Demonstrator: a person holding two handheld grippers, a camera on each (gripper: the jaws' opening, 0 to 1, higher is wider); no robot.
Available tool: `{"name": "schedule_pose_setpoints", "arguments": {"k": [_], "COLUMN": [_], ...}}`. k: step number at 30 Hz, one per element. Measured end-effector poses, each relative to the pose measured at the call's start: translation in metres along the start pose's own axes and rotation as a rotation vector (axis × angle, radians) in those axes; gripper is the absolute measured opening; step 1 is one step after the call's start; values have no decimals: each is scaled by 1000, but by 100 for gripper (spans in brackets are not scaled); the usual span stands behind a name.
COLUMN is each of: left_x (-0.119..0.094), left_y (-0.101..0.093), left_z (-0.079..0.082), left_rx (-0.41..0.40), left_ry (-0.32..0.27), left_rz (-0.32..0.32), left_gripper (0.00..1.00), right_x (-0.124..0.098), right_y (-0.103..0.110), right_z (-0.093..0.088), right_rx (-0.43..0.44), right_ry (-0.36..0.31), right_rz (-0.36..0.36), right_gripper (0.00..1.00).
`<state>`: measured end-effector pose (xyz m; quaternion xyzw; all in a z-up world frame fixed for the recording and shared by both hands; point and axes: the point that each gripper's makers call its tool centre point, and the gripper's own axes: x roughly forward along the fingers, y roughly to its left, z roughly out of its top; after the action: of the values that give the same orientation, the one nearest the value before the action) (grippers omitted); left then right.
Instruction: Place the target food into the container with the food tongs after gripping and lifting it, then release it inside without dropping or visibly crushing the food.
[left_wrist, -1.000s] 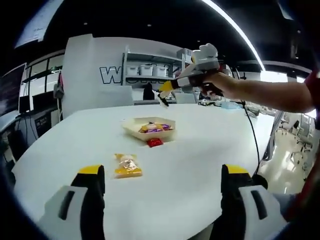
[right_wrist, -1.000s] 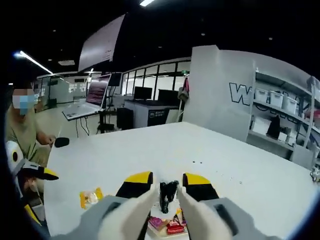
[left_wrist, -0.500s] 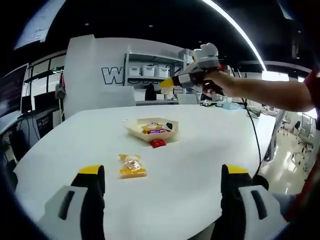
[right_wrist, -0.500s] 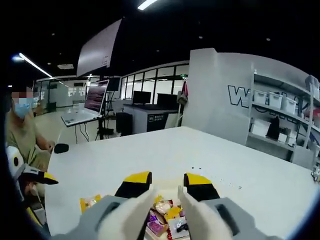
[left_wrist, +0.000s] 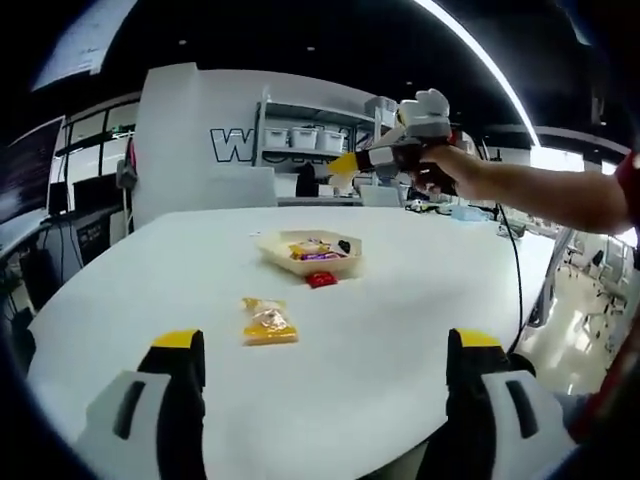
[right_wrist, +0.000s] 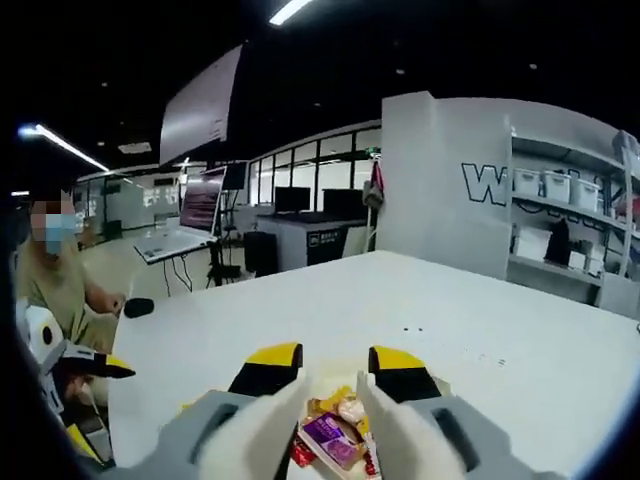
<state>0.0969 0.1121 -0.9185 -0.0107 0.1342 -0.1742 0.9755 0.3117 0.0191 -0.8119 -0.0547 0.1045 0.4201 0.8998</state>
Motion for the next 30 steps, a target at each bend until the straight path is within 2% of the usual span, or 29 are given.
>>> {"name": "schedule_pose_setpoints", "arguments": {"k": [8,11,16,21,30], "left_x": [-1,-1,-1,-1,0], "left_y": [-2,-4,-2,-3,-2], "left_z": [-1,-1,-2,-6,-4], "left_rx": [3,13,12,11,24], "left_ry": [6,7,9,16,19], "left_rz": [-2,-6,-2,-3,-4], "left_gripper": [98,97,97,96,96], "right_x": [7,10,13,16,23], "right_y": [26,29,35,51,60], "right_z": [-25,-35,-50,-74,-97], "right_rx": [-21,-56,-35,-34,-64], "right_ry": [42,64,87,126,173], "right_rz": [72,76,106,153,182], "right_gripper": [21,21,21,21,22]}}
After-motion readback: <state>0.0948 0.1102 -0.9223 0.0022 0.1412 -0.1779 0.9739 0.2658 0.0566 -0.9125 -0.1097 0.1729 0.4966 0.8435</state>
